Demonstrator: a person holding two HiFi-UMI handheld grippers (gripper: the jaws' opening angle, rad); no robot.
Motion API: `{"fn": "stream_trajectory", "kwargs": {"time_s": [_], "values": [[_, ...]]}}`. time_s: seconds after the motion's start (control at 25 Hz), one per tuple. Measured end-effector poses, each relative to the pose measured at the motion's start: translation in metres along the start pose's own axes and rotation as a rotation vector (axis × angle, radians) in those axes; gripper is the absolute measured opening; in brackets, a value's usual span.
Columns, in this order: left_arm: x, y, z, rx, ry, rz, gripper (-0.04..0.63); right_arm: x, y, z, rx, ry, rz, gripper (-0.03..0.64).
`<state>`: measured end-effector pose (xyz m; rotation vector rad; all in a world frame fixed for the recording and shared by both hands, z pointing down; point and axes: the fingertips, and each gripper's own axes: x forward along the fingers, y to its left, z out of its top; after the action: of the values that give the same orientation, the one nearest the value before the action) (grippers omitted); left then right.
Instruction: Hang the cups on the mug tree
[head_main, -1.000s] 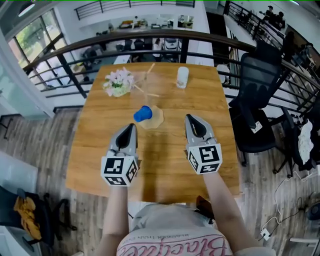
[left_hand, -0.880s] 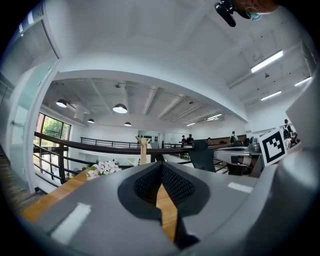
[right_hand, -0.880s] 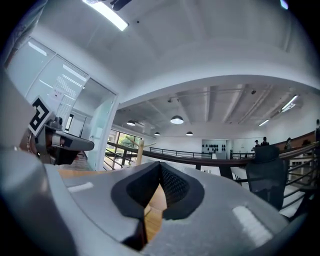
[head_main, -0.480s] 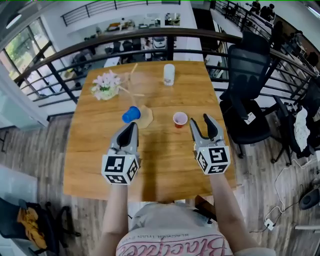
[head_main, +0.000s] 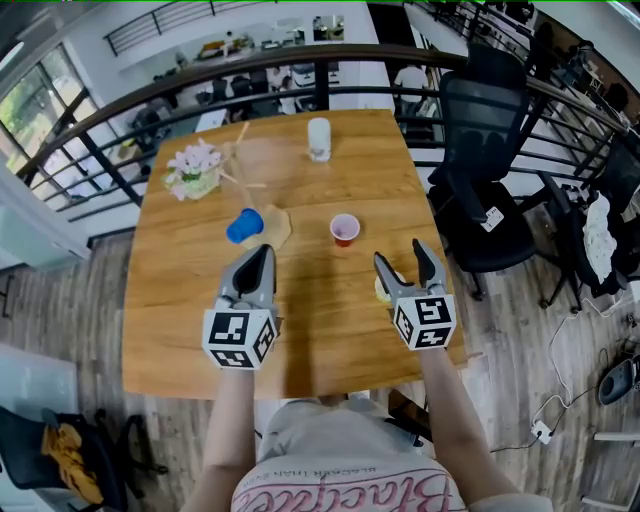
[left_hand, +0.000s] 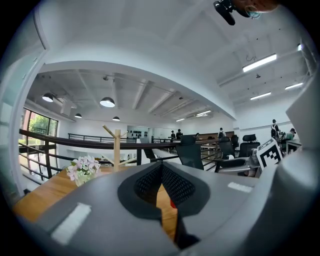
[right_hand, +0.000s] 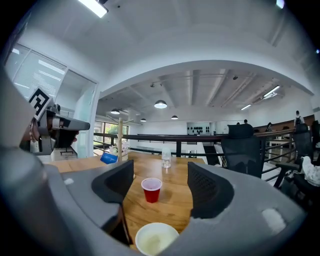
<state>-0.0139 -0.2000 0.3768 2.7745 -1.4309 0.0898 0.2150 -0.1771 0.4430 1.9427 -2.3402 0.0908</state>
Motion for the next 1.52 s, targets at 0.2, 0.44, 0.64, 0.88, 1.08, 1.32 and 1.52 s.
{"fn": "stream_trajectory", "kwargs": {"time_s": [0.2, 0.44, 0.64, 0.88, 1.08, 1.32, 1.52], "values": [[0.001, -0.009, -0.011, -0.006, 0.029, -0.008, 0.012, -0.009, -0.002, -0.033, 0.023, 0.072, 0.002, 0.341], [0.004, -0.016, -0.028, -0.024, 0.066, -0.016, 0.012, -0.016, 0.001, -0.065, 0.048, 0.143, 0.015, 0.352], [0.005, -0.024, -0.042, -0.033, 0.098, -0.026, 0.011, -0.026, 0.004, -0.096, 0.067, 0.216, 0.018, 0.36], [0.0, -0.029, -0.07, -0.05, 0.155, -0.022, 0.012, -0.038, 0.008, -0.134, 0.096, 0.3, 0.018, 0.36], [-0.005, -0.028, -0.084, -0.064, 0.182, -0.007, 0.011, -0.038, 0.011, -0.16, 0.101, 0.369, 0.032, 0.359], [-0.009, -0.023, -0.094, -0.08, 0.197, 0.012, 0.012, -0.031, 0.002, -0.181, 0.085, 0.421, 0.007, 0.351], [-0.015, -0.016, -0.096, -0.1, 0.197, 0.029, 0.012, -0.02, -0.002, -0.178, 0.071, 0.414, 0.009, 0.348]]}}
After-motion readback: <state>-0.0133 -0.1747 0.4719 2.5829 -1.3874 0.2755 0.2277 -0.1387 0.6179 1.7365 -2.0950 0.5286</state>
